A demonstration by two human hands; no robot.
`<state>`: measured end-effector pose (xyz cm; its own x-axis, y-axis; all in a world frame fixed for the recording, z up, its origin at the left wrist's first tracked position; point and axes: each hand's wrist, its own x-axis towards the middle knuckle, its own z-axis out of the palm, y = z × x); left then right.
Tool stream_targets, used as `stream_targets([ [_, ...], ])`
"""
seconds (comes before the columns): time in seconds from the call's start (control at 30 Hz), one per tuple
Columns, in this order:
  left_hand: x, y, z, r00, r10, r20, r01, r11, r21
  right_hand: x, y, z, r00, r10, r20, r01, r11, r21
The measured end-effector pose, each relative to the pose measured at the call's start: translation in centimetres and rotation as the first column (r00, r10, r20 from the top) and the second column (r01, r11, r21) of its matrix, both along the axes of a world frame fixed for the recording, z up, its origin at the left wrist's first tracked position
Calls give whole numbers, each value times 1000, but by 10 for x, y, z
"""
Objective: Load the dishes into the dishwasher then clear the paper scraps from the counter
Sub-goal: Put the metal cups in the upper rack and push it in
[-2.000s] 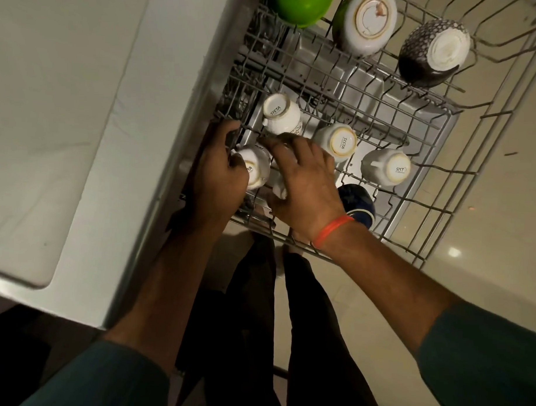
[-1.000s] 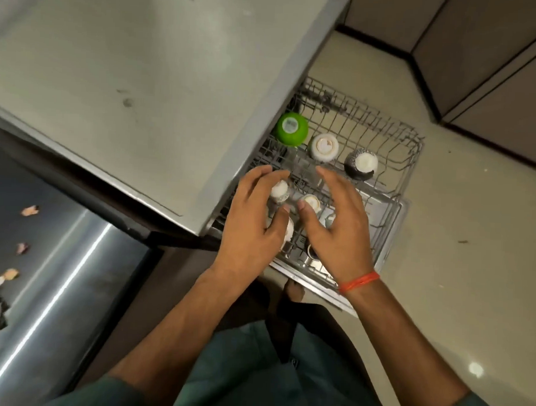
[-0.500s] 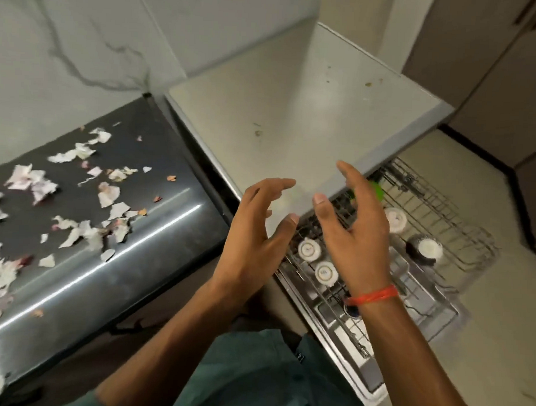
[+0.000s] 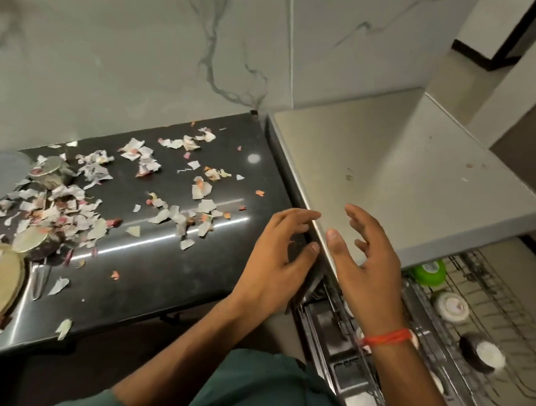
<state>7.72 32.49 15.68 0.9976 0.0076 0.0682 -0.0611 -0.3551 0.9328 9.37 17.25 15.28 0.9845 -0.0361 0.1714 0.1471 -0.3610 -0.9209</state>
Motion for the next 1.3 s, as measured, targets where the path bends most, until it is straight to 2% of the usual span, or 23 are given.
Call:
stream_targets([
  [0.4,3,113,-7,988,151,-36,-153,986,-62,28,112,-3,982,178,-63,-181,982,-59],
  [0.9,2,236,-24,897,433,-90,-437,899,-26,64,237,-19,894,428,-133,-436,900,-32],
  [1.07,-4,259,-23,823,560,-95,-565,825,-25,71,257,-22,825,544,-152,-556,830,-43],
  [1.3,-27,248,-19,663,738,-129,-746,665,-28,93,276,-12,715,689,-122,-696,717,-29],
])
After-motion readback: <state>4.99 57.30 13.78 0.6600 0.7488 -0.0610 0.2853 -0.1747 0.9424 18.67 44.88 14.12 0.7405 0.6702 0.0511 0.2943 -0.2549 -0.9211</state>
